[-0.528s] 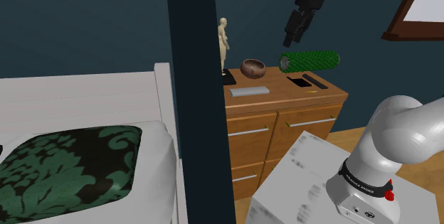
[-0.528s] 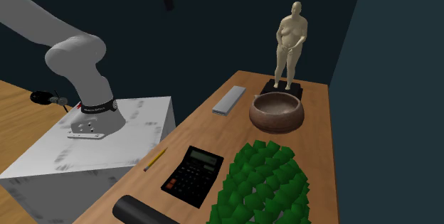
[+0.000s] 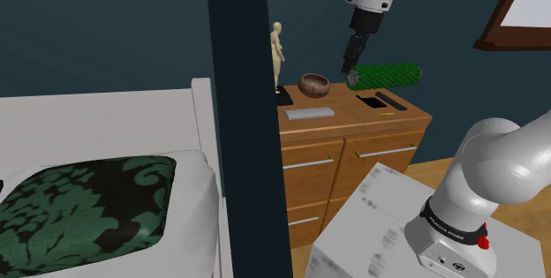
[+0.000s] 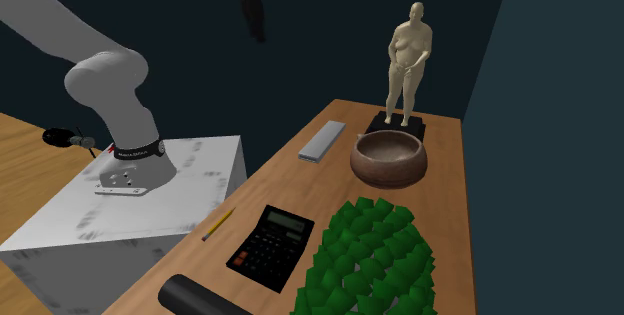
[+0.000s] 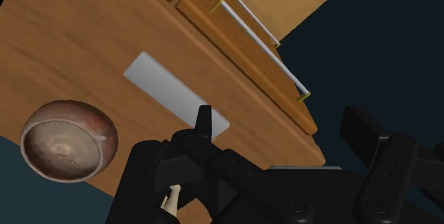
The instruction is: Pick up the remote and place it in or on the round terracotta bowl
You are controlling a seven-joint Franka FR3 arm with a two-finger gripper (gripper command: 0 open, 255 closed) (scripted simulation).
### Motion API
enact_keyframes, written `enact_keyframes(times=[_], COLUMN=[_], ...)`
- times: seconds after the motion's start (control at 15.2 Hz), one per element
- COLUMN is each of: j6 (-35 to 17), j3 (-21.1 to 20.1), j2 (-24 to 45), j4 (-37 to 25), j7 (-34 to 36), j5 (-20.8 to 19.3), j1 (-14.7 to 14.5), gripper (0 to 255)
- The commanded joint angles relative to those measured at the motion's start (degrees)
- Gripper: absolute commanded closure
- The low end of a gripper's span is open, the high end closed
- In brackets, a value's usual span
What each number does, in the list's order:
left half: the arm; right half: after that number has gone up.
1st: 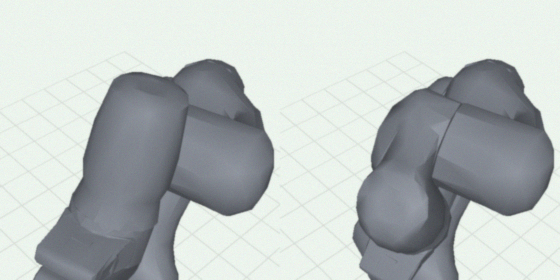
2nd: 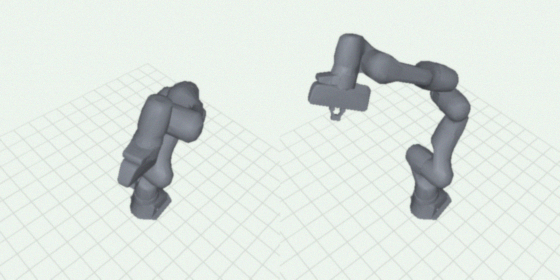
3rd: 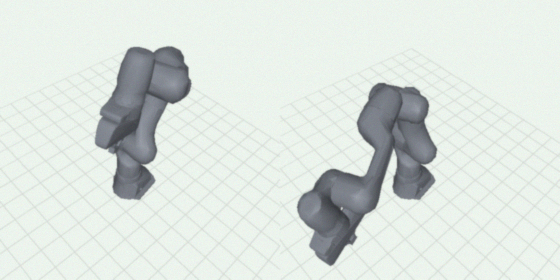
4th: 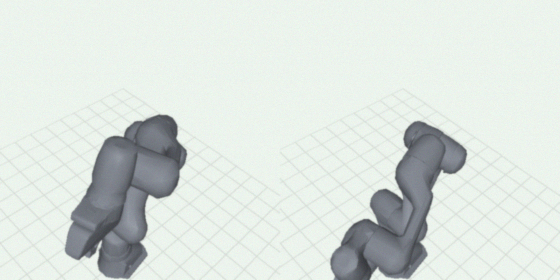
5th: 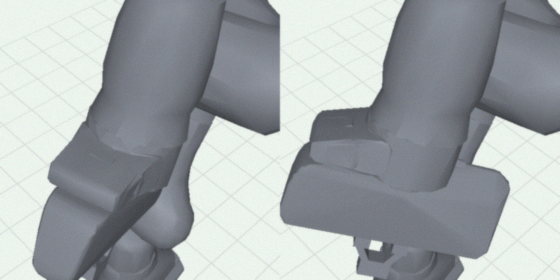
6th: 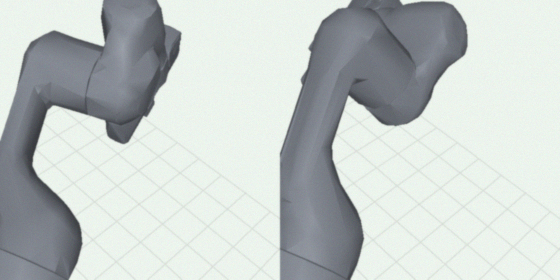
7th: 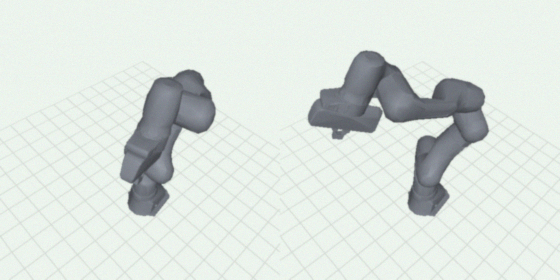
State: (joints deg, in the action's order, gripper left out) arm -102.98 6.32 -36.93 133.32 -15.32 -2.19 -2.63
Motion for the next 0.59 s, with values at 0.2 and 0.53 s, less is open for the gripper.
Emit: enact_keyframes(times=[0.2, 0.53], j6=[-6.7, -12.9], j3=[4.9, 9.0], j2=[7.9, 17.9], j4=[0.3, -1.6], j7=[-11.0, -21.7], j5=[-1.3, -1.0], j1=[-1.4, -3.0], gripper=[0, 0])
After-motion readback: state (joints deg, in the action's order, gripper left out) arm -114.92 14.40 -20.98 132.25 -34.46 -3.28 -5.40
